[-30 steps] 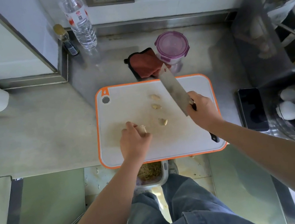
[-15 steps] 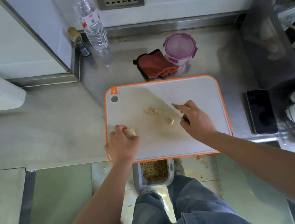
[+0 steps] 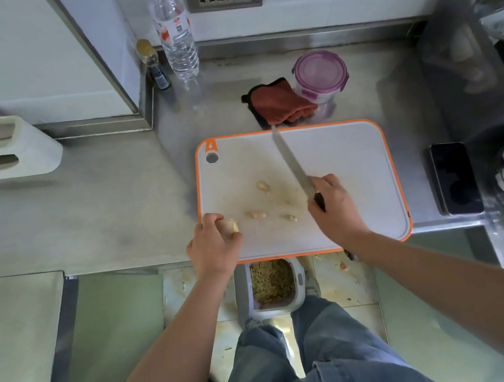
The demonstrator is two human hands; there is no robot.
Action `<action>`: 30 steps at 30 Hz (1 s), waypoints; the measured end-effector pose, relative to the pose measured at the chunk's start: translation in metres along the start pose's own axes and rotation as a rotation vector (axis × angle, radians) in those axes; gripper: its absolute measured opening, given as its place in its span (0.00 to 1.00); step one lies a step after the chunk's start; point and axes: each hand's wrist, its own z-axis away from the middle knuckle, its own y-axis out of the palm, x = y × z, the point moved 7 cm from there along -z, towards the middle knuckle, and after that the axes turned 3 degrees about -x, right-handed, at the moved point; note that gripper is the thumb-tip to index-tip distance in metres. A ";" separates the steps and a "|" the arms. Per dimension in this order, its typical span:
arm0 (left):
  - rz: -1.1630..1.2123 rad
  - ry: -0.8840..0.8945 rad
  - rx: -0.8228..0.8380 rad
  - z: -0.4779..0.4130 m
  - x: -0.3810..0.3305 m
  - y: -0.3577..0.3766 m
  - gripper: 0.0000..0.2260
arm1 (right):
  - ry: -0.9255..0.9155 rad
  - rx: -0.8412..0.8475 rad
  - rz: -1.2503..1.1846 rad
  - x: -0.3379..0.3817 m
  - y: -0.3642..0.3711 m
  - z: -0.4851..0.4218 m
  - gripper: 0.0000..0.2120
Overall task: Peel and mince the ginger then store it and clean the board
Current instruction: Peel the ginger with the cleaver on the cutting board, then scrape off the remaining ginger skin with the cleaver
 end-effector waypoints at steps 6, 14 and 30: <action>0.005 0.027 0.013 0.002 0.010 -0.001 0.18 | 0.079 0.052 0.050 -0.006 0.010 0.027 0.22; -0.106 0.085 0.022 0.002 0.012 0.003 0.20 | 0.039 0.131 -0.013 0.020 0.043 0.034 0.22; -0.015 0.362 0.011 -0.005 -0.077 0.033 0.22 | 0.535 -0.051 -0.388 -0.061 -0.039 0.020 0.05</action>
